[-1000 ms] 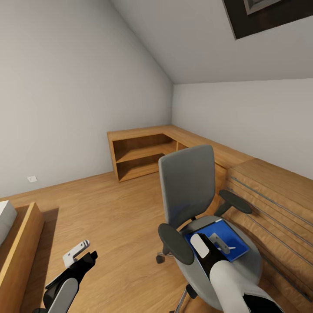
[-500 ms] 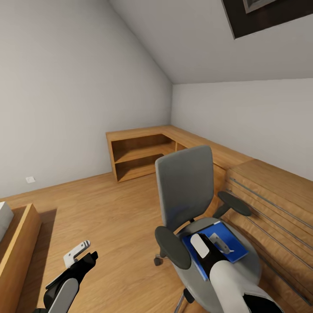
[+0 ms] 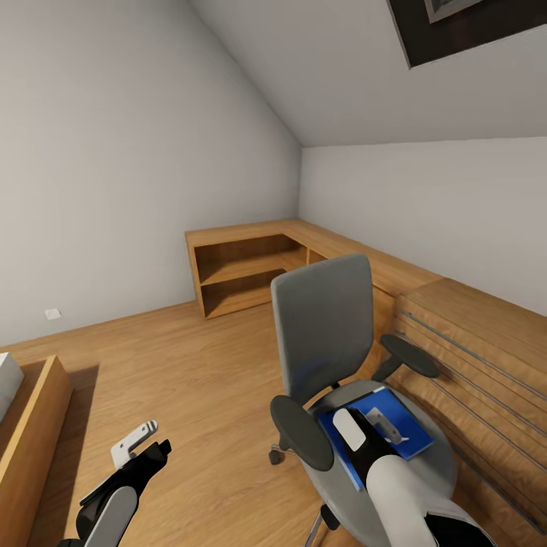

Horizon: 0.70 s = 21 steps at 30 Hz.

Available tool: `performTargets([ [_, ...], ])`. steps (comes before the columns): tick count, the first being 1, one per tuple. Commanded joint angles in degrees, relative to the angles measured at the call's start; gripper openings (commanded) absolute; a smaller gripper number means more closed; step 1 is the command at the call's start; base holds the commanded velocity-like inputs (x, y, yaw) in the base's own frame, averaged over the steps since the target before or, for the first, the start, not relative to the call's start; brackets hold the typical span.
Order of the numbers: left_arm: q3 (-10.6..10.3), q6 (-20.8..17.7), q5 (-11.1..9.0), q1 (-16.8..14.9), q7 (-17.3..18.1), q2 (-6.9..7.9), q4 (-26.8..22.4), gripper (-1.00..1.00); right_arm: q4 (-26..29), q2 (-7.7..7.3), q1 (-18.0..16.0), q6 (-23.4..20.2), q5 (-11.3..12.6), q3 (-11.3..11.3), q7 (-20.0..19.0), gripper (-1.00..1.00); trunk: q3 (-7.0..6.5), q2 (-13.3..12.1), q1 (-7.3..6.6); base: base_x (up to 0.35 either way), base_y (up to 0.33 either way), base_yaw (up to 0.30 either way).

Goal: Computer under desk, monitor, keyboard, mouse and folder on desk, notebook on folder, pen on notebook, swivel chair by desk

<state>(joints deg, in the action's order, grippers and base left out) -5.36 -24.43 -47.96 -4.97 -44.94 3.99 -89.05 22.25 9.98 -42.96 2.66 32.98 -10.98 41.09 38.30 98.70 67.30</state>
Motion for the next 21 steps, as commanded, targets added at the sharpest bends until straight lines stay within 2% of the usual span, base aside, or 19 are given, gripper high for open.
performTargets([
  [1,-0.1,-0.11,-0.32,-0.04,-0.46,0.06,-0.08,1.0,0.08,0.02,-0.02,0.25,0.57,-0.05,0.12,1.0,0.06,0.03,0.0,0.0,0.0,0.0],
  [3,-0.1,-0.1,-0.36,-0.04,-0.48,0.07,-0.08,1.0,0.04,-0.65,-0.02,0.2,1.5,-0.28,0.05,1.0,0.06,0.03,0.0,0.0,0.0,0.0],
  [6,-0.09,-0.1,-0.49,-0.04,-0.55,0.12,-0.08,1.0,0.01,-2.22,-0.02,0.0,4.99,-0.69,-0.57,1.0,0.06,0.03,0.0,0.0,0.0,0.0],
  [9,-0.09,-0.1,-0.53,-0.04,-0.57,0.13,-0.08,1.0,0.0,-2.86,-0.02,-0.78,7.32,-0.8,-1.42,1.0,0.06,0.03,0.0,0.0,0.0,0.0],
  [13,-0.09,-0.1,-0.55,-0.04,-0.58,0.14,-0.08,1.0,-0.01,-3.16,-0.02,-2.1,8.53,-0.86,-2.02,1.0,0.06,0.03,0.0,0.0,0.0,0.0],
  [21,-0.09,-0.09,-0.56,-0.04,-0.65,0.07,-0.08,1.0,-0.01,-3.29,-0.02,-2.84,9.07,-0.88,-2.25,1.0,0.06,0.03,0.0,0.0,0.0,0.0],
])
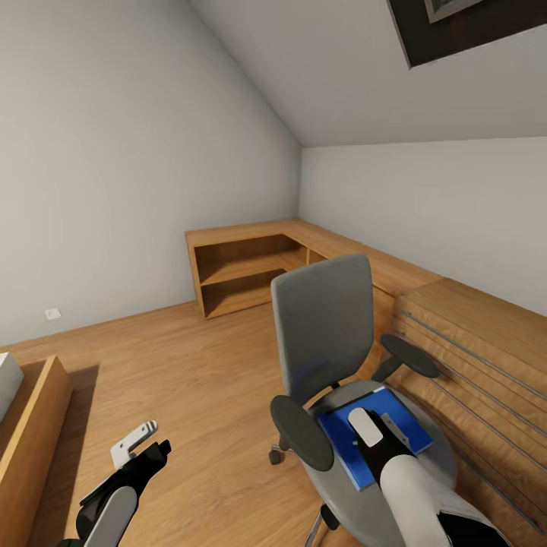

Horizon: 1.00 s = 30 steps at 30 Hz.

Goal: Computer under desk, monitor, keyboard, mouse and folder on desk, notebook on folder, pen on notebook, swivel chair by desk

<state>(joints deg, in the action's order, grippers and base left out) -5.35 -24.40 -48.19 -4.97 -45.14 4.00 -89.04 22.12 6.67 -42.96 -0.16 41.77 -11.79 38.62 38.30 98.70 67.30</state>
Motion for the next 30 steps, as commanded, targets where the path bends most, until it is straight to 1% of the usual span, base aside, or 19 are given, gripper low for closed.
performTargets([
  [1,-0.1,-0.12,-0.32,-0.04,-0.46,0.05,-0.11,1.0,0.12,0.02,-0.02,-0.05,0.29,-0.08,0.22,1.0,0.06,0.03,0.0,0.0,0.0,0.0],
  [16,-0.01,-0.1,-0.24,-0.04,-0.56,0.04,-0.24,1.0,0.14,-0.07,-0.02,-0.1,0.39,-0.08,0.23,1.0,0.06,0.03,0.0,0.0,0.0,0.0],
  [20,-0.01,-0.05,-0.23,-0.04,-0.56,0.04,-0.25,1.0,0.12,-0.08,-0.02,-0.1,0.4,-0.08,0.23,1.0,0.78,1.63,0.87,0.0,0.0,0.0],
  [30,0.0,-0.12,-0.32,-0.04,-0.56,0.04,-0.24,1.0,0.12,-0.03,-0.02,-0.1,0.37,-0.08,0.23,1.0,0.78,1.63,0.87,0.0,0.0,0.0],
])
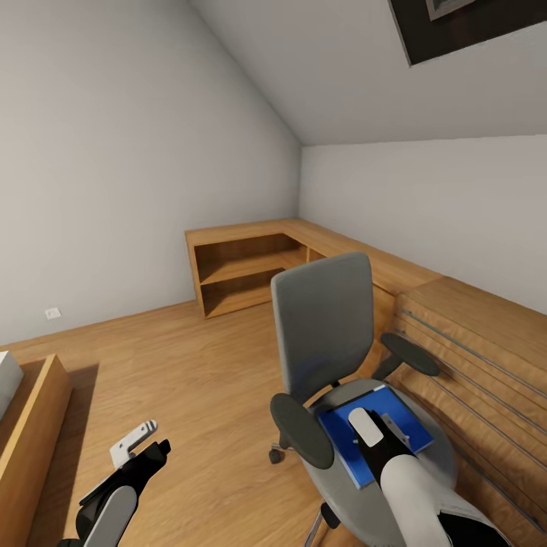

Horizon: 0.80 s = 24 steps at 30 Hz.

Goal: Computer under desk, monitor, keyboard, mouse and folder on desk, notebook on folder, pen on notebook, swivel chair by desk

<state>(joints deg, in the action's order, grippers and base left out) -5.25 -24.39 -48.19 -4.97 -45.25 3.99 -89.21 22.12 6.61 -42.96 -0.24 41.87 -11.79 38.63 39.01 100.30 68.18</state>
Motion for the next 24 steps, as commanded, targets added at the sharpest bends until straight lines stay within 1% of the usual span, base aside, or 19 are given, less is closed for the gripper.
performTargets([
  [1,-0.07,-0.12,-0.32,-0.04,-0.45,0.06,-0.08,1.0,0.12,0.04,-0.02,-0.03,0.27,-0.08,0.22,1.0,0.06,0.03,0.0,0.0,0.0,0.0],
  [24,-0.11,-0.12,-0.33,-0.04,-0.45,0.06,0.0,1.0,0.13,0.18,-0.02,0.5,-0.01,0.0,0.43,1.0,0.06,0.03,0.0,0.0,0.0,0.0],
])
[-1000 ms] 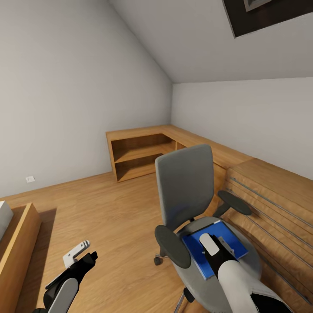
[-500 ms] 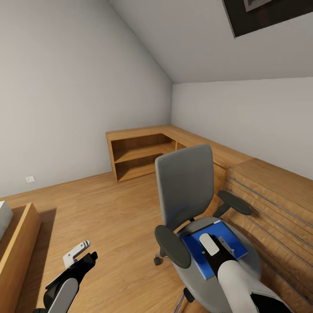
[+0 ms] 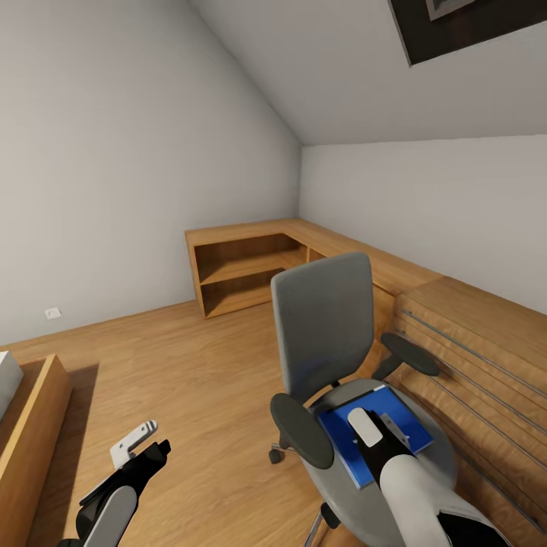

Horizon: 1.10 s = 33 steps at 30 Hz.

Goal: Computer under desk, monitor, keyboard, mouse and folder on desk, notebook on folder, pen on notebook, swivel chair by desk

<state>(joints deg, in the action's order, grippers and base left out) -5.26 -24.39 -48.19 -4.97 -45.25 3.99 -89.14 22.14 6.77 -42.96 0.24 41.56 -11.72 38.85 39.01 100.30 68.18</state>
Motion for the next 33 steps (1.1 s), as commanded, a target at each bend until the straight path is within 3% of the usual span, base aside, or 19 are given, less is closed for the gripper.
performTargets([
  [1,-0.1,-0.13,-0.32,-0.04,-0.45,0.04,-0.08,1.0,0.11,0.05,-0.02,0.05,0.29,-0.06,0.22,1.0,0.06,0.03,0.0,0.0,0.0,0.0],
  [33,-0.1,-0.1,-0.32,-0.04,-0.45,-0.03,-0.09,1.0,0.01,0.17,-0.02,2.18,0.1,0.11,1.22,1.0,0.06,0.03,0.0,0.0,0.0,0.0],
])
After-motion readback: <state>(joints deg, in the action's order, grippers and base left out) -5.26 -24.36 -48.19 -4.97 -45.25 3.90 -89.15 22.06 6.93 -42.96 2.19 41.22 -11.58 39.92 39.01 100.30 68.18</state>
